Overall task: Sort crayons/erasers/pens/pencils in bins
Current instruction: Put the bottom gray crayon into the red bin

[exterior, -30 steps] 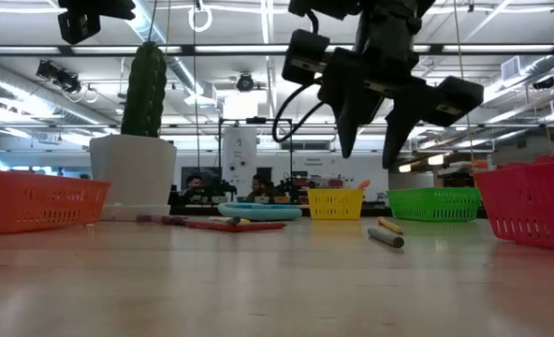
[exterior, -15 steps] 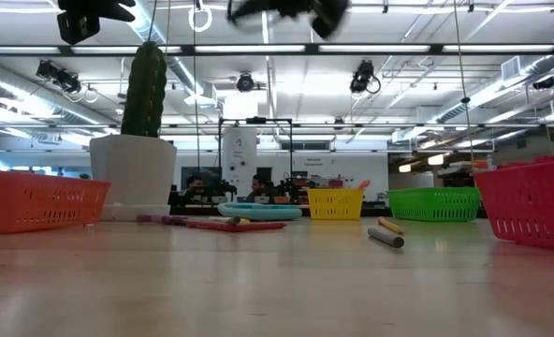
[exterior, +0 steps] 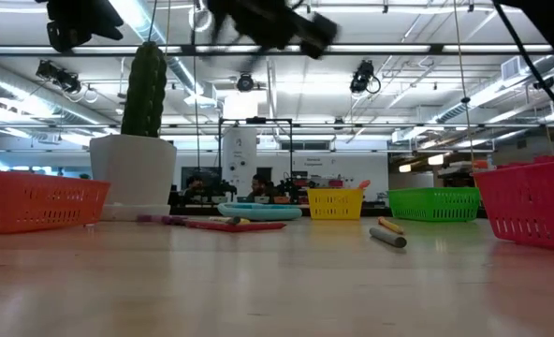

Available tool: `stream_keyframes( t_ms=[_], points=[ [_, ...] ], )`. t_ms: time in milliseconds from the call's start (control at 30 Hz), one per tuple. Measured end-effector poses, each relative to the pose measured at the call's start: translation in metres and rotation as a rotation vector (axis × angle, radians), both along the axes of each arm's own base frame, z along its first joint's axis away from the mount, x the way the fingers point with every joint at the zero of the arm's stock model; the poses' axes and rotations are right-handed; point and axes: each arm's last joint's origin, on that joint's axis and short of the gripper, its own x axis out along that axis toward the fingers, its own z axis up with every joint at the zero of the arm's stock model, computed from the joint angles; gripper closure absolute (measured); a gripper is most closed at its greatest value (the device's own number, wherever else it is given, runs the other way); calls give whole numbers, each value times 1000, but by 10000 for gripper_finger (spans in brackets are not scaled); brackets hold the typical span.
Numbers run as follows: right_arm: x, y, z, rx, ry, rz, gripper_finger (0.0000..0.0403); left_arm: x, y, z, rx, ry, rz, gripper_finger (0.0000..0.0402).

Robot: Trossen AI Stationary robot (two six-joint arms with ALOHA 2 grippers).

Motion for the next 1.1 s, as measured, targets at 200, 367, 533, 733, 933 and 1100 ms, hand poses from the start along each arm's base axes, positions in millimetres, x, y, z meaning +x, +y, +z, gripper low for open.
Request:
stream_keyframes(
  t_ms=[200, 367, 533, 733, 933, 1100],
  points=[
    [-20, -1, -43, 73, 369, 42, 228, 0, 0, 0, 6, 6, -5, 300],
    [-27, 6, -77, 127, 486, 66, 228, -1, 0, -1, 7, 12, -5, 300],
    [-40, 6, -108, 146, 612, 76, 228, -1, 0, -1, 6, 10, -5, 302],
    [-46, 5, -129, 138, 649, 94, 228, -1, 0, -1, 2, 13, -10, 299],
    [-51, 4, -147, 137, 661, 91, 247, 0, 0, -1, -3, 12, -7, 303],
    [-54, 4, -155, 136, 670, 90, 273, -1, 0, -1, -15, 10, 0, 301]
  ],
)
